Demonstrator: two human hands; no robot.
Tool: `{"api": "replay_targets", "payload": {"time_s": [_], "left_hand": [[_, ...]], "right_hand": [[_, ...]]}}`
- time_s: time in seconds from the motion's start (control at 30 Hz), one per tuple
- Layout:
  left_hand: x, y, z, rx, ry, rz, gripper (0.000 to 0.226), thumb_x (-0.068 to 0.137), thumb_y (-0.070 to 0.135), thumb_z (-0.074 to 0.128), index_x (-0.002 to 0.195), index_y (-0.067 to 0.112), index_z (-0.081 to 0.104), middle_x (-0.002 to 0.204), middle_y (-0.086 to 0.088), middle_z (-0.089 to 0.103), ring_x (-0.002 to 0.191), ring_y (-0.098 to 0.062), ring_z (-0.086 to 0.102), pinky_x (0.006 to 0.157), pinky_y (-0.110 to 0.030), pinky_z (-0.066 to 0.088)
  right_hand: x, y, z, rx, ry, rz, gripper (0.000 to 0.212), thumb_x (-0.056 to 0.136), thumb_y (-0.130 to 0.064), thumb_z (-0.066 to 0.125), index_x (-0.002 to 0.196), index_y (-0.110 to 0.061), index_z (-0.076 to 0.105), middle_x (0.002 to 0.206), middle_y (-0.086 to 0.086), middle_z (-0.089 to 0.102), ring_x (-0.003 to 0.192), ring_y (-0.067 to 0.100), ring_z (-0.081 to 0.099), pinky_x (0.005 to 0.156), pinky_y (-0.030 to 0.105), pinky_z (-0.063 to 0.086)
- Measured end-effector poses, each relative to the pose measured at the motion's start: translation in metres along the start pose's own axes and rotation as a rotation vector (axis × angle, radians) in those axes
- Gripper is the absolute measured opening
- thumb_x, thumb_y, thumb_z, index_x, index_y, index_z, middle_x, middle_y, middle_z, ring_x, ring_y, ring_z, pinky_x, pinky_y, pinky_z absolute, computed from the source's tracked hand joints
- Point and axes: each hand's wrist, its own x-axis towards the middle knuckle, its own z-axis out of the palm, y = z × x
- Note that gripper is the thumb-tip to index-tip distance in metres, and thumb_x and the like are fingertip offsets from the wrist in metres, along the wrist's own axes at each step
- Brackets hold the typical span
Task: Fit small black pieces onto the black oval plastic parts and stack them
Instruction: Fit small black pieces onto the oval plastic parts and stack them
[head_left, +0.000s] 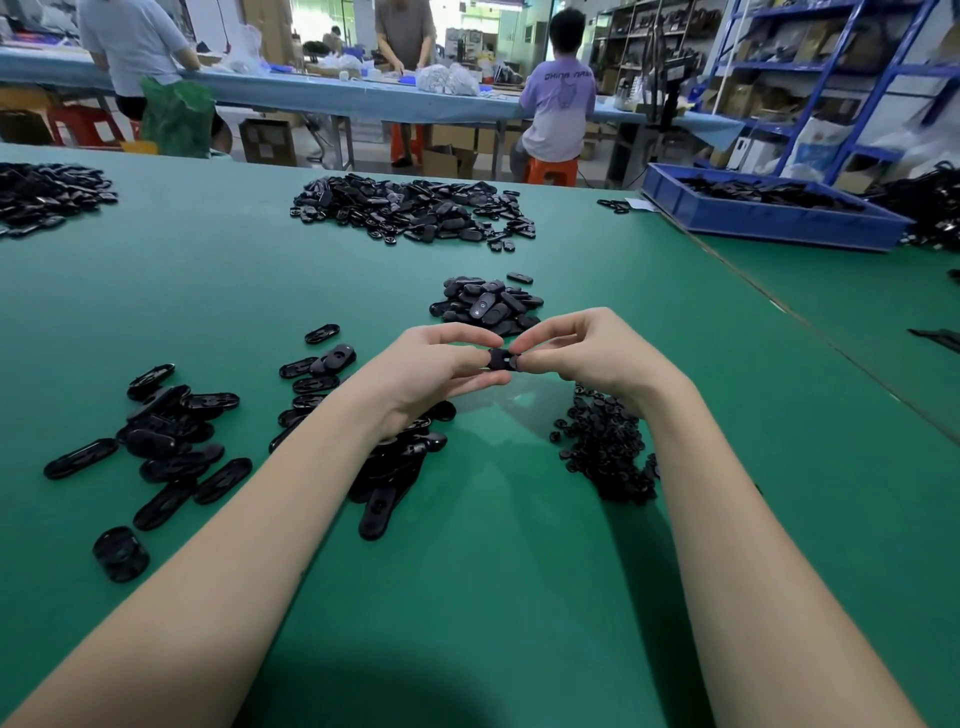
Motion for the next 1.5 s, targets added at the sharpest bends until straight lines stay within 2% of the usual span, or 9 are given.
{"api": "replay_targets", "payload": {"time_s": [0.1, 0.27, 0.4, 0.6, 0.9, 1.1, 1.27, 1.37, 1.5], "left_hand": [[0.0001, 0.0000, -0.0008, -0.007, 0.010, -0.006, 0.018, 0.095, -0.008, 0.055, 0.107, -0.001, 0.067, 0.102, -0.022, 0.075, 0.094, -0.029, 0.076, 0.075, -0.019, 0.059], [0.0003, -0.0001, -0.0013, -0.018, 0.028, -0.003, 0.017, 0.096, -0.007, 0.055, 0.106, -0.001, 0.066, 0.101, -0.023, 0.075, 0.094, -0.029, 0.076, 0.075, -0.019, 0.058], [-0.0006, 0.0015, 0.0000, -0.034, 0.033, -0.004, 0.017, 0.097, -0.007, 0.054, 0.108, -0.002, 0.066, 0.101, -0.023, 0.075, 0.094, -0.028, 0.076, 0.073, -0.018, 0.058], [-0.0017, 0.0030, 0.0005, -0.058, 0.069, 0.004, 0.015, 0.097, -0.008, 0.054, 0.106, -0.002, 0.065, 0.094, -0.017, 0.077, 0.093, -0.027, 0.076, 0.074, -0.019, 0.059], [-0.0005, 0.0013, -0.0004, -0.058, 0.076, 0.032, 0.011, 0.096, -0.005, 0.059, 0.105, -0.003, 0.065, 0.101, -0.020, 0.076, 0.095, -0.027, 0.076, 0.077, -0.019, 0.059], [-0.0007, 0.0006, 0.0001, -0.053, 0.065, 0.042, 0.009, 0.095, -0.004, 0.062, 0.102, 0.000, 0.065, 0.099, -0.020, 0.076, 0.095, -0.028, 0.076, 0.077, -0.019, 0.059], [-0.0028, 0.0013, 0.0017, -0.045, 0.043, 0.050, 0.009, 0.094, -0.001, 0.064, 0.103, 0.002, 0.066, 0.101, -0.019, 0.076, 0.097, -0.028, 0.075, 0.078, -0.018, 0.058], [-0.0038, 0.0017, 0.0031, -0.010, 0.044, 0.059, 0.009, 0.095, -0.001, 0.064, 0.103, 0.003, 0.066, 0.099, -0.018, 0.076, 0.096, -0.026, 0.076, 0.076, -0.016, 0.057], [-0.0048, 0.0013, 0.0036, 0.077, 0.056, 0.088, 0.009, 0.095, 0.001, 0.064, 0.102, 0.005, 0.067, 0.099, -0.016, 0.077, 0.095, -0.025, 0.076, 0.080, -0.018, 0.058]], "right_hand": [[-0.0014, -0.0014, 0.0009, 0.006, 0.006, 0.025, 0.004, 0.084, -0.020, 0.081, 0.087, -0.023, 0.081, 0.075, -0.004, 0.071, 0.056, 0.005, 0.045, 0.064, 0.026, 0.035], [-0.0022, -0.0046, 0.0016, 0.019, 0.021, 0.048, 0.007, 0.082, -0.023, 0.081, 0.081, -0.027, 0.076, 0.075, -0.002, 0.058, 0.057, 0.012, 0.036, 0.048, 0.018, 0.031], [-0.0003, -0.0051, 0.0025, 0.030, 0.056, 0.025, 0.005, 0.085, -0.021, 0.078, 0.084, -0.024, 0.074, 0.075, -0.006, 0.065, 0.050, 0.005, 0.041, 0.055, 0.020, 0.036], [0.0001, -0.0057, 0.0040, 0.103, 0.128, -0.053, 0.004, 0.093, -0.018, 0.069, 0.091, -0.021, 0.070, 0.090, -0.002, 0.079, 0.050, 0.008, 0.050, 0.049, 0.014, 0.039], [-0.0026, -0.0080, 0.0041, 0.011, 0.060, -0.063, 0.015, 0.095, -0.015, 0.067, 0.097, -0.025, 0.079, 0.077, -0.008, 0.068, 0.048, 0.010, 0.044, 0.051, 0.015, 0.041], [-0.0002, -0.0084, 0.0047, -0.024, 0.080, -0.001, 0.002, 0.089, -0.019, 0.075, 0.089, -0.020, 0.077, 0.080, -0.001, 0.068, 0.061, 0.012, 0.048, 0.067, 0.028, 0.044], [0.0001, -0.0064, 0.0058, -0.044, 0.113, -0.006, 0.002, 0.086, -0.024, 0.079, 0.088, -0.023, 0.079, 0.072, -0.004, 0.067, 0.042, 0.000, 0.043, 0.054, 0.016, 0.037], [0.0002, -0.0070, 0.0069, -0.036, 0.131, -0.025, 0.004, 0.084, -0.026, 0.083, 0.087, -0.024, 0.081, 0.073, -0.002, 0.070, 0.043, -0.001, 0.044, 0.043, 0.009, 0.032], [0.0008, -0.0077, 0.0084, -0.035, 0.141, -0.018, 0.006, 0.082, -0.029, 0.085, 0.086, -0.026, 0.081, 0.082, 0.001, 0.077, 0.052, 0.000, 0.051, 0.046, 0.010, 0.035]]}}
